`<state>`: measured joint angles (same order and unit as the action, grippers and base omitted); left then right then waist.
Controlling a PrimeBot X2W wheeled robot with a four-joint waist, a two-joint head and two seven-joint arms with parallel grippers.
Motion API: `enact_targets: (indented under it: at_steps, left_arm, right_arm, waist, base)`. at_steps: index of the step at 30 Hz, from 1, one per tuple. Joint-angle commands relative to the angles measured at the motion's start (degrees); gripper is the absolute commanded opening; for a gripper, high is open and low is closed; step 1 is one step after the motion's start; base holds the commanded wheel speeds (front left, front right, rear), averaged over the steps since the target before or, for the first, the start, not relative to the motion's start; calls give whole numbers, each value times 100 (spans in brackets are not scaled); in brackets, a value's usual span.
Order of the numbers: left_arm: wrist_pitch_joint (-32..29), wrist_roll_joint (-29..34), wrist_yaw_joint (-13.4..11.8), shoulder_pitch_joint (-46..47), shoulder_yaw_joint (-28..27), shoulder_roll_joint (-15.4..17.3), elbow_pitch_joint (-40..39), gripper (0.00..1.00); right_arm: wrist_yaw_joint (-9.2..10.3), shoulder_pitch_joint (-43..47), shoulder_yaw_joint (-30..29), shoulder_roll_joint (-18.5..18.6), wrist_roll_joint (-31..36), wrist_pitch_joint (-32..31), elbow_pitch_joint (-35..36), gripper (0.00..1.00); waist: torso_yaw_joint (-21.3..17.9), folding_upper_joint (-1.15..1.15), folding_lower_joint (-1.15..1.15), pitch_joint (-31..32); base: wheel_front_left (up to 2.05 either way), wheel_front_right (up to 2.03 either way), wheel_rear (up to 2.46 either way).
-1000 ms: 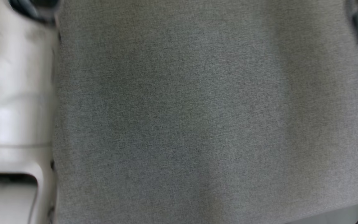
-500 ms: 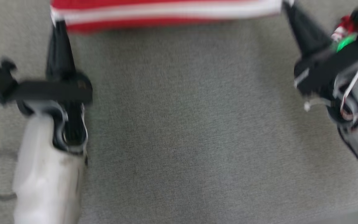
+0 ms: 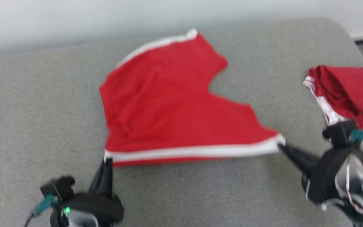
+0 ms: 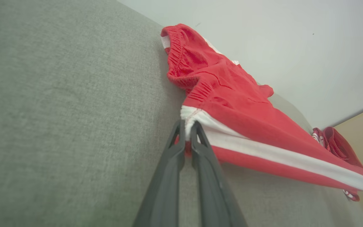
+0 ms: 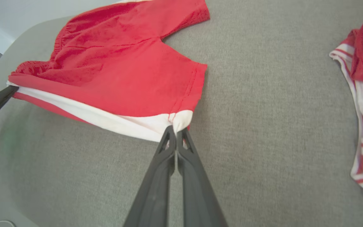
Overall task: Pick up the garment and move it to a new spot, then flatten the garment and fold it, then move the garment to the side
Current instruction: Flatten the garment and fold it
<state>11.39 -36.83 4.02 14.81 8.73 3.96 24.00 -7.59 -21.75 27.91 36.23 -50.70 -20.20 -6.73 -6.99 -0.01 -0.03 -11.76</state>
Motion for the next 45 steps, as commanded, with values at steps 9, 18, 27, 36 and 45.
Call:
enact_targets:
  at_steps: [9, 18, 27, 36, 45]
  left_arm:
    - [-780, 164, -268, -1170, 303, 333, -242, 0]
    - [-1689, 359, -535, -1906, 718, 588, -888, 0]
    - [-1759, 441, -696, -1546, 805, 490, -1644, 0]
    - [-1979, 540, -843, -288, 947, 199, -1442, 0]
    - [-1700, 712, -1037, 1128, 1125, -24, -348, 0]
  right_arm:
    - [25, 2136, -1288, -414, 756, -2192, 1175, 0]
    - [22, 3448, -2365, -1250, 1408, -3910, 2474, 0]
    - [21, 2700, -2476, -1284, 1818, -3512, 2660, 0]
    - [21, 897, -1917, -888, 1903, -2653, 1321, 0]
    - [21, -1053, -1014, -767, 1935, -1273, -480, 0]
  waist:
    - [213, 1, 3, 807]
    - [259, 1, 3, 889]
    - [337, 1, 3, 803]
    - [581, 1, 3, 489]
    - [826, 1, 3, -22]
  base:
    - [0, 0, 0]
    - [0, 0, 0]
    - [0, 0, 0]
    - [0, 0, 0]
    - [0, 0, 0]
